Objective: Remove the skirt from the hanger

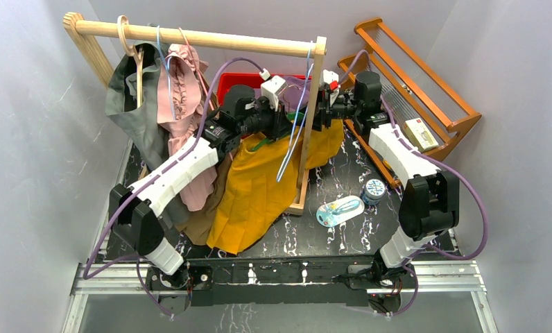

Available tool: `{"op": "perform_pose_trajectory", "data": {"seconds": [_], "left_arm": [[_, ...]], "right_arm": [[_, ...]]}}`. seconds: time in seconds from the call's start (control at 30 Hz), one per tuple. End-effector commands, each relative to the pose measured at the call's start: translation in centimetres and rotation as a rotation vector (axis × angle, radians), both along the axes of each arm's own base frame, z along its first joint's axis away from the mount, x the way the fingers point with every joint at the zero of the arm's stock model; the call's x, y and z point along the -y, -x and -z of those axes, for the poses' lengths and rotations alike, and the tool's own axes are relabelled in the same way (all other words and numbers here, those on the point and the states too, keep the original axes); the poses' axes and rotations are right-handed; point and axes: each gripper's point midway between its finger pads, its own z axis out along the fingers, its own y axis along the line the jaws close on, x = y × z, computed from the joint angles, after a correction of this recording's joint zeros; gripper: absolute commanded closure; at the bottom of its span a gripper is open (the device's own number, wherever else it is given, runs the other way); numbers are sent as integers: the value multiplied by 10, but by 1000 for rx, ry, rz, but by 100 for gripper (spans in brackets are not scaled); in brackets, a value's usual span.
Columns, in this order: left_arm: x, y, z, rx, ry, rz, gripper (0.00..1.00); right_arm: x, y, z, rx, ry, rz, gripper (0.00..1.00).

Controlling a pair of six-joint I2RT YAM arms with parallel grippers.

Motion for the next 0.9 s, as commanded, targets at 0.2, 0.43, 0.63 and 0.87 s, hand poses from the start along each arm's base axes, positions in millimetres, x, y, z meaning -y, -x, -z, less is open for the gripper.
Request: {"op": "perform_pose_trajectory", "data": {"seconds": [0.2, 0.43, 0.63, 0.87], "left_arm": [[-14, -5, -36, 56, 13, -95, 66], [-63, 12, -44, 46, -80, -247, 4], [-107, 26, -42, 43, -167, -383, 2], [-138, 21, -18, -3, -305, -520, 20]], "right_arm": [[-13, 12, -14, 123, -23, -65, 100], [1, 12, -14, 180, -17, -40, 100], [18, 7, -14, 158, 17, -22, 100], [31, 12, -13, 142, 19, 3, 100]]}}
